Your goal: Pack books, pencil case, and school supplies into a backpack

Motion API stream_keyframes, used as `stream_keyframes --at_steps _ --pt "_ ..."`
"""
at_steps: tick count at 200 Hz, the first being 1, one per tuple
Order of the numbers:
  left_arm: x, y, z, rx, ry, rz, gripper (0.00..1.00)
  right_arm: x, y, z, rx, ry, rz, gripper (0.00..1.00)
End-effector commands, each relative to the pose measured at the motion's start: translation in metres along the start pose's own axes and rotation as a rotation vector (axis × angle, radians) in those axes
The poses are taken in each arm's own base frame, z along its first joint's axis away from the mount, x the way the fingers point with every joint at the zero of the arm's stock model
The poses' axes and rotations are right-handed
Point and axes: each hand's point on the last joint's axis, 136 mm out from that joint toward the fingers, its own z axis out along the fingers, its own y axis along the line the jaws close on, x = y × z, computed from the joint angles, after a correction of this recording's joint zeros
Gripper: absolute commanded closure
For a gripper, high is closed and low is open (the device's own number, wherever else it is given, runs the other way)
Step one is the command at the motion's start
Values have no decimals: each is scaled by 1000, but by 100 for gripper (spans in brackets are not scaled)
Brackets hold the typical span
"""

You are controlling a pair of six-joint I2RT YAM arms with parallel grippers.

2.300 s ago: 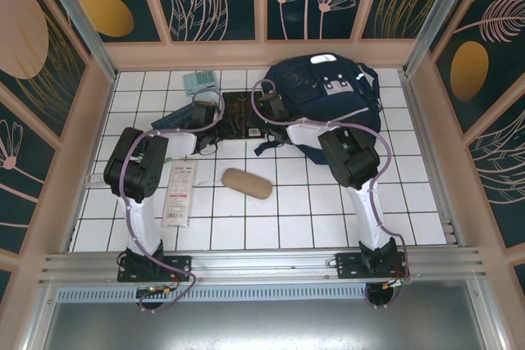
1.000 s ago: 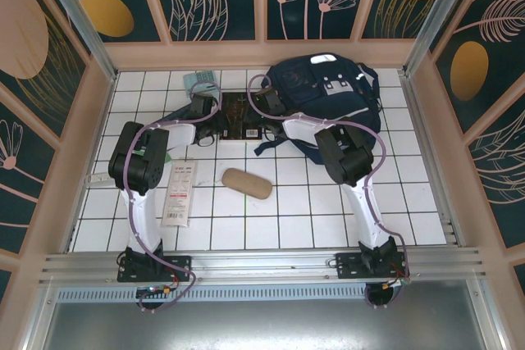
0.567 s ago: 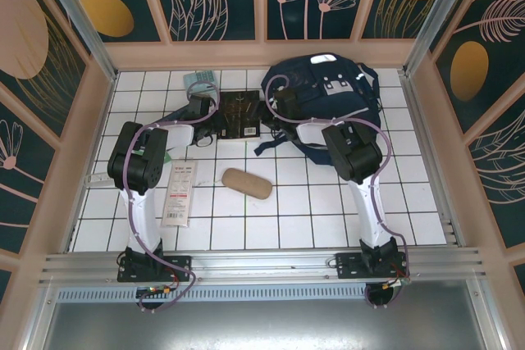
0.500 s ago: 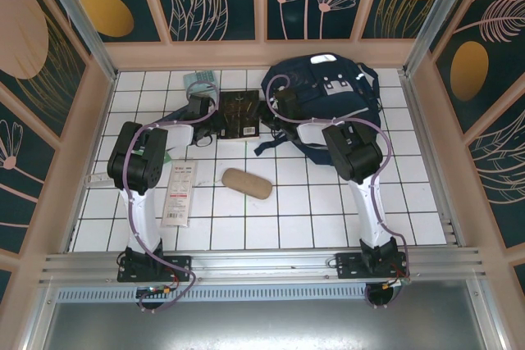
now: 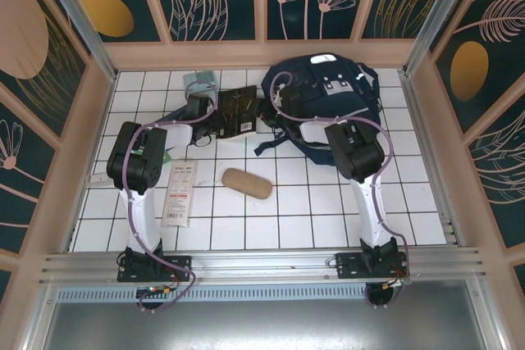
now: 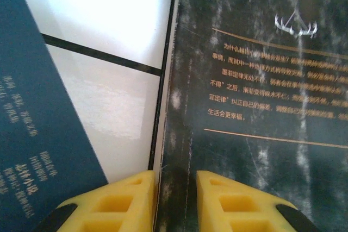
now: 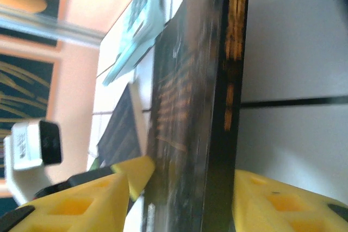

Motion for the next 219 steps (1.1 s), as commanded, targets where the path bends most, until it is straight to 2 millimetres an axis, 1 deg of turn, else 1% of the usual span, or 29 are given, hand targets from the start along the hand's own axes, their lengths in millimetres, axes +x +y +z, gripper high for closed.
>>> stream_keyframes --at_steps 1,8,15,23,29,42,69,77,79,85,95,98,101,106,120,129,139,146,154,170,178,186,202,219 --pt "42 -5 11 38 127 16 74 37 52 8 -194 152 -87 51" --pt "42 -4 10 38 127 16 74 36 53 7 -194 146 -98 51" --pt "42 -5 10 39 128 17 74 33 50 8 -163 135 -104 51" --pt "41 -4 10 37 126 19 74 30 40 10 -93 133 -103 52" --pt "41 -4 10 35 124 19 74 29 33 12 -47 136 -107 55" --pt "40 -4 9 35 122 22 74 27 25 11 6 129 -119 56" --pt "40 -4 9 32 122 24 74 28 24 9 11 126 -128 58" --pt "40 -5 9 33 122 24 74 30 24 9 3 134 -126 63" --pt "40 -5 9 33 122 23 74 19 18 5 9 117 -117 64" --pt "39 -4 9 32 121 25 74 16 17 3 4 113 -113 65" --pt "39 -5 8 34 119 27 73 17 18 3 -14 121 -110 87" --pt "38 -5 8 34 116 28 73 17 19 2 -19 121 -112 92" --pt "37 -6 8 34 116 30 73 17 20 2 -23 122 -111 94" --pt "36 -7 6 37 113 32 72 17 22 1 -32 120 -113 96" --pt "31 -11 2 45 95 39 71 15 30 -5 -58 97 -121 96" --pt "27 -13 -2 47 83 43 71 13 34 -8 -64 82 -127 100" --pt "23 -16 -4 49 78 48 69 13 38 -11 -73 78 -131 100" --pt "22 -18 -6 54 74 49 68 12 42 -14 -83 71 -132 100" --pt "19 -21 -8 62 67 47 63 11 45 -18 -93 58 -133 100" --pt "13 -28 -16 79 50 36 45 7 56 -30 -120 22 -140 100" --pt "9 -32 -21 94 41 31 39 4 57 -39 -124 -5 -139 100" --pt "5 -38 -27 116 29 27 36 0 64 -48 -138 -34 -147 100" --pt "-4 -51 -41 150 -1 33 31 -4 73 -66 -147 -79 -166 100" --pt "-13 -66 -56 175 -41 51 25 -8 87 -84 -157 -110 -203 100"
